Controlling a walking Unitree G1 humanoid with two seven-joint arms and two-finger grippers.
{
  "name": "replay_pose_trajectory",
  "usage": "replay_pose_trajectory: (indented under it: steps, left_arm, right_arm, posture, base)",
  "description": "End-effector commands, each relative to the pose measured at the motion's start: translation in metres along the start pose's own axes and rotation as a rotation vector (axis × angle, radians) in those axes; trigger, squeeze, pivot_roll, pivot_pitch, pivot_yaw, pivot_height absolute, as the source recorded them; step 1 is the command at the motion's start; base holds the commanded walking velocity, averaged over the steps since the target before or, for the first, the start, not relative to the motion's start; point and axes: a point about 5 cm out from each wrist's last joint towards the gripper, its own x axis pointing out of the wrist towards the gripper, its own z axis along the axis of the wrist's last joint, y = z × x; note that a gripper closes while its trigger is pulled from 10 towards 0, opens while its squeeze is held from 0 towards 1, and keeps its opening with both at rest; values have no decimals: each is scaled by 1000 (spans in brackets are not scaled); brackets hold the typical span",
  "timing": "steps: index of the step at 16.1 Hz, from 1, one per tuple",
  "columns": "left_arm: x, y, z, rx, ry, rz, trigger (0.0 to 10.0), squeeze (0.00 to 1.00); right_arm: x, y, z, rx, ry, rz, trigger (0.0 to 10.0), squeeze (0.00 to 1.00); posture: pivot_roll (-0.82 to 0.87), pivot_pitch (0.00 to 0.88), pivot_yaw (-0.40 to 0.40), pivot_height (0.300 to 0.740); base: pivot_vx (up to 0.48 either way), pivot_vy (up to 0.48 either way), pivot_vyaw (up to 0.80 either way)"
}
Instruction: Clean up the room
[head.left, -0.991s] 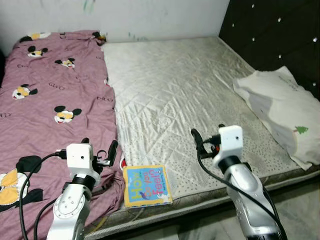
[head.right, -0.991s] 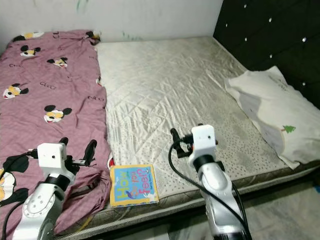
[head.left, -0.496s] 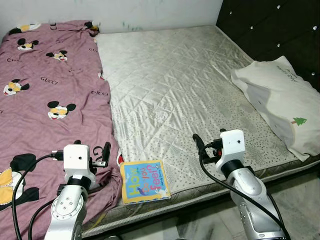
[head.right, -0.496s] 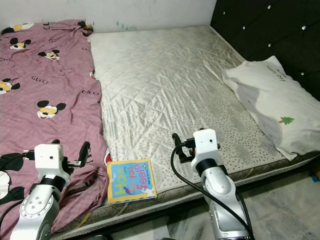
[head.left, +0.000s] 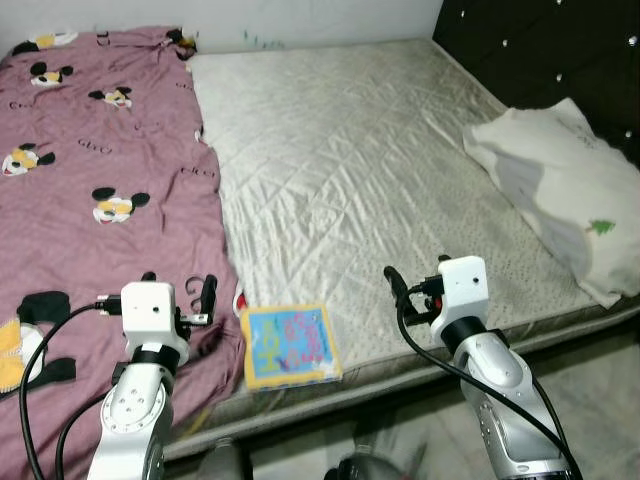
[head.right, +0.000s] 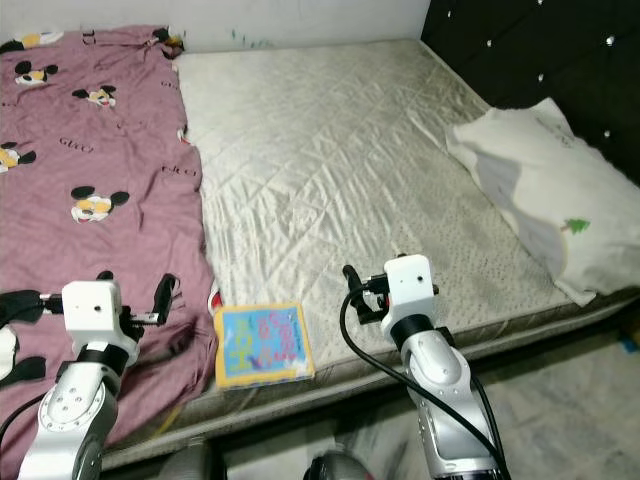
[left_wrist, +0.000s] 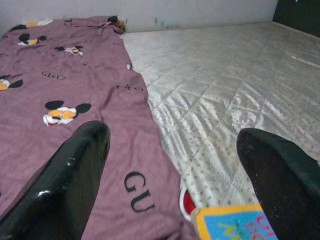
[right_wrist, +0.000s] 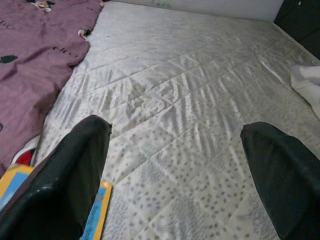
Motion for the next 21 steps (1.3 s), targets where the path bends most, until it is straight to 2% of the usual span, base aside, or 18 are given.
replay_pose_trajectory:
  steps: [1, 6, 10, 13, 19, 21]
  left_arm:
    - [-2, 0, -4, 4, 23, 11, 10000, 0]
    - [1, 0, -5, 14, 36, 28, 10000, 0]
    - [3, -1, -6, -8, 41, 32, 10000, 0]
    - [4, -2, -6, -14, 40, 39, 10000, 0]
    - [6, -2, -5, -24, 40, 52, 10000, 0]
    - [8, -1, -4, -27, 37, 53, 10000, 0]
  right_arm:
    - [-1, -1, 0, -8, 4, 2, 10000, 0]
    - [1, -1, -1, -12, 15, 5, 10000, 0]
    - [2, 0, -3, -22, 18, 14, 10000, 0]
    - [2, 0, -3, -28, 21, 22, 10000, 0]
    - [6, 2, 0, -48, 4, 37, 10000, 0]
    - [10, 7, 7, -51, -35, 57, 10000, 0]
  posture:
    - [-17, 153, -66, 615]
    - [-17, 154, -67, 605]
    - [-17, 151, -66, 605]
    - [-19, 148, -70, 570]
    - [-18, 151, -72, 570]
    - [-28, 154, -58, 570]
  base:
    - [0, 0, 0]
    - [0, 0, 0]
    - [0, 0, 0]
    - [0, 0, 0]
    - [0, 0, 0]
    - [0, 0, 725]
